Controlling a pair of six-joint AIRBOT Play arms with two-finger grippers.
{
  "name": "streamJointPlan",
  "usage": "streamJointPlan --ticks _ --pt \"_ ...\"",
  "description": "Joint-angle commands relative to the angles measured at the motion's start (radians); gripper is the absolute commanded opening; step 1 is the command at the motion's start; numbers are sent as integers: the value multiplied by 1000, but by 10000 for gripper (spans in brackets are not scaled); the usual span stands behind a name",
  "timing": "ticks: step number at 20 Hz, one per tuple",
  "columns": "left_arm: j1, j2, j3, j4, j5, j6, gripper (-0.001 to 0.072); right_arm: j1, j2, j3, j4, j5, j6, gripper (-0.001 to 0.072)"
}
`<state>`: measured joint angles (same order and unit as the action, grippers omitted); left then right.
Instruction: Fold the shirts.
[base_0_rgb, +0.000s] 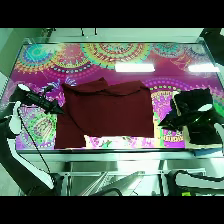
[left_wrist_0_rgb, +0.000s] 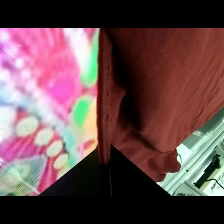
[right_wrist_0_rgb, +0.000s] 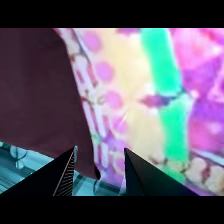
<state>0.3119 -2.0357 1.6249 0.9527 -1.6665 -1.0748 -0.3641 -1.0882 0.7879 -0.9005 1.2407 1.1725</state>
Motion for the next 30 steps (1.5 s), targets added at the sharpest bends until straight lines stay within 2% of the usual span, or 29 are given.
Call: streamJointPlan --ticks 1,7,8,9,10,11,13,15,19,21,23,25,26,28,30 --pt "1 1 1 -3 -2 0 12 38 -30 -83 42 -78 -22 365" --pt "1 12 1 -5 -27 -8 12 149 -129 -96 174 -90 -134 354" --pt "1 24 1 -6 -27 -8 12 150 -125 -93 216 -87 -166 176" --pt "2 40 1 -7 -25 -8 12 150 -115 -87 261 -84 -195 82" --pt "3 58 1 -11 -29 -8 12 150 -95 -77 294 -82 -209 71" --pt "3 81 1 -11 -42 -10 12 150 -66 -56 303 -70 -208 17" --pt "4 154 -9 -17 -74 -26 11 148 20 12 304 -16 -205 17" --pt "19 282 -65 -109 -80 -24 11 148 148 118 303 32 -192 16" --pt "131 626 -145 -528 -95 61 11 148 402 426 303 26 -161 17" --pt "235 833 -156 -800 -91 152 11 148 481 591 303 -8 -152 17" --pt "374 1019 -149 -1006 -46 204 12 148 544 737 302 -92 -152 17" --pt "525 1131 -85 -1088 10 193 11 148 588 856 290 -177 -152 16" --pt "574 1150 -34 -1115 36 145 12 148 592 906 278 -187 -152 17" --pt "591 1121 92 -1173 58 83 12 148 585 957 257 -185 -152 17" --pt "554 1056 232 -1076 61 77 11 148 549 959 241 -159 -152 16"
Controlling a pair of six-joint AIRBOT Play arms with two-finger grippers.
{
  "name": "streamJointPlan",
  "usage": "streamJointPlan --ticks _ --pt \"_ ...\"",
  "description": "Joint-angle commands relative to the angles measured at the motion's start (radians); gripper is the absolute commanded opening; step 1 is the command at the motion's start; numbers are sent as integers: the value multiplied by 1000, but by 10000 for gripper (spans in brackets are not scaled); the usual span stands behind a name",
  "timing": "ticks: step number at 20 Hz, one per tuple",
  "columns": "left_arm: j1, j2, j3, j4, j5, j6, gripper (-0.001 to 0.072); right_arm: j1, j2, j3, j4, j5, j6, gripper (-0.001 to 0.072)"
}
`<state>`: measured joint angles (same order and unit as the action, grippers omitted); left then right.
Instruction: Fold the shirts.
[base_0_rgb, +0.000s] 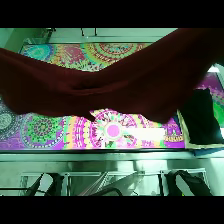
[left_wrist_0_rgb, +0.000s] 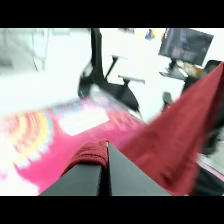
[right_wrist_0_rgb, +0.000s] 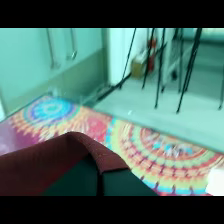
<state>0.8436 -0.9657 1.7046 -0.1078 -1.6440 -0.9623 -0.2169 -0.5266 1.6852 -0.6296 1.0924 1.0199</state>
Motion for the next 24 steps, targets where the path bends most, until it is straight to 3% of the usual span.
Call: streamJointPlan --ticks 1,6,11,13,17,20,24 --pt "-10 -43 197 77 42 -47 12 1 -51 61 -27 34 0 16" --pt "-308 -214 135 567 76 -75 12 30 -338 -37 -16 164 -2 16" --pt "-594 -520 -9 987 334 -68 11 44 -659 -211 -97 -16 -3 16" --pt "-637 -669 29 1015 410 -78 11 45 -797 -210 -79 -90 -3 16" --pt "-669 -931 225 1024 403 -153 11 37 -992 -188 23 -183 -33 15" --pt "-662 -1029 359 1033 335 -198 11 17 -1052 -109 42 -142 -26 15" --pt "-632 -1038 284 1089 307 -226 12 -14 -1056 -100 30 -29 -26 15"
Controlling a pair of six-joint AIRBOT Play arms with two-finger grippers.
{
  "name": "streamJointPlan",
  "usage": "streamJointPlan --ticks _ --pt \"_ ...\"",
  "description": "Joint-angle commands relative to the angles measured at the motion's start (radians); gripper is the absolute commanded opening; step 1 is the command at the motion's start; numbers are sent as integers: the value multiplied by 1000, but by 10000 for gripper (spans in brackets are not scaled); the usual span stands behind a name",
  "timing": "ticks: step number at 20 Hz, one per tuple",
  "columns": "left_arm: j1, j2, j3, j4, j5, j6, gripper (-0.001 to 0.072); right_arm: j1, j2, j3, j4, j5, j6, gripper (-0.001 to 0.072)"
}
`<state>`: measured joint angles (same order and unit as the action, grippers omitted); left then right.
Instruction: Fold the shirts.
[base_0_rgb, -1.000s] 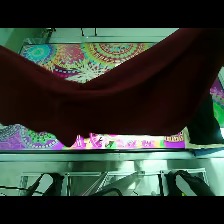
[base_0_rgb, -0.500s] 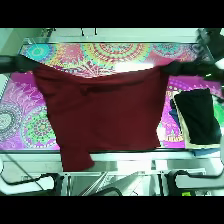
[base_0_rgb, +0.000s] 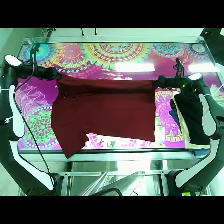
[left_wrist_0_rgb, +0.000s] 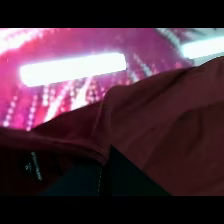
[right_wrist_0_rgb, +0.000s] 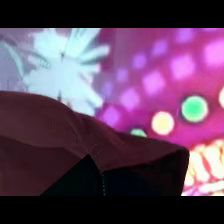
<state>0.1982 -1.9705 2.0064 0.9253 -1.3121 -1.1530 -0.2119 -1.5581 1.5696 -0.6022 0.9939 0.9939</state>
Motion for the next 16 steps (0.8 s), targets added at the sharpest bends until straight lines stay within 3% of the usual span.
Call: streamJointPlan --ticks 1,5,12,13,14,15,16 --pt "17 -33 -42 92 -31 -45 12 -19 -27 15 -14 91 0 15" --pt "16 -33 -116 145 -31 -41 12 -14 -47 3 -52 186 10 15" --pt "10 -37 -148 181 -14 -42 13 -8 -45 -85 -47 189 1 17" --pt "10 -37 -147 181 -21 -43 16 -9 -43 -85 -47 193 1 50" --pt "10 -37 -135 181 -49 -45 134 -11 -40 -84 -45 205 2 292" --pt "11 -37 -115 183 -85 -63 571 -13 -32 -84 -47 221 8 369" --pt "20 -37 -91 182 -126 -112 699 -19 -21 -84 -53 244 20 368"
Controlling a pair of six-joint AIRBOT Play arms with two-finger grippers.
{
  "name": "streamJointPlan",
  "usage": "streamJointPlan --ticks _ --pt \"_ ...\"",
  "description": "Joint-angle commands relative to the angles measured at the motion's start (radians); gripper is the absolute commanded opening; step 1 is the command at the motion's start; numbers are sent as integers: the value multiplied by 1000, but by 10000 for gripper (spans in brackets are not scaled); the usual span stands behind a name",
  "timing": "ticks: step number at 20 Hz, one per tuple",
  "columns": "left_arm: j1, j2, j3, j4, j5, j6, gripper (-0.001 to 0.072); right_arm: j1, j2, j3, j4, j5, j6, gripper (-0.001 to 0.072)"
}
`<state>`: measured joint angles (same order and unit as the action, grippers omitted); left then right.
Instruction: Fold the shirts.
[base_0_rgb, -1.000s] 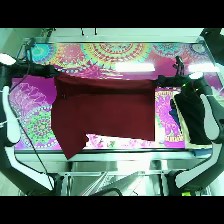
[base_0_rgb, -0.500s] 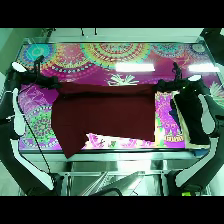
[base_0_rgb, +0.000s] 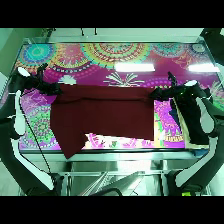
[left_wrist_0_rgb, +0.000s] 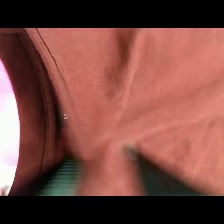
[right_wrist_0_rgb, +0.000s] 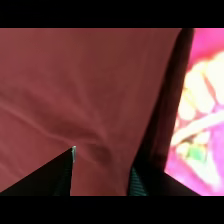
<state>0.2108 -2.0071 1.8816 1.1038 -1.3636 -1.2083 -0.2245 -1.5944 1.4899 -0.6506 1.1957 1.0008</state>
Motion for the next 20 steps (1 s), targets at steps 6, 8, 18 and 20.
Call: streamJointPlan --ticks 6,8,18,20 --pt "99 117 -109 4 -317 -144 592 -88 147 -88 -48 227 73 366" --pt "153 254 -345 3 -275 -135 591 -114 220 -204 -56 253 64 365" --pt "295 702 -1147 3 10 -101 591 -216 564 -702 -113 95 33 364" --pt "272 715 -1182 -4 79 -100 592 -216 574 -707 -113 95 31 364"
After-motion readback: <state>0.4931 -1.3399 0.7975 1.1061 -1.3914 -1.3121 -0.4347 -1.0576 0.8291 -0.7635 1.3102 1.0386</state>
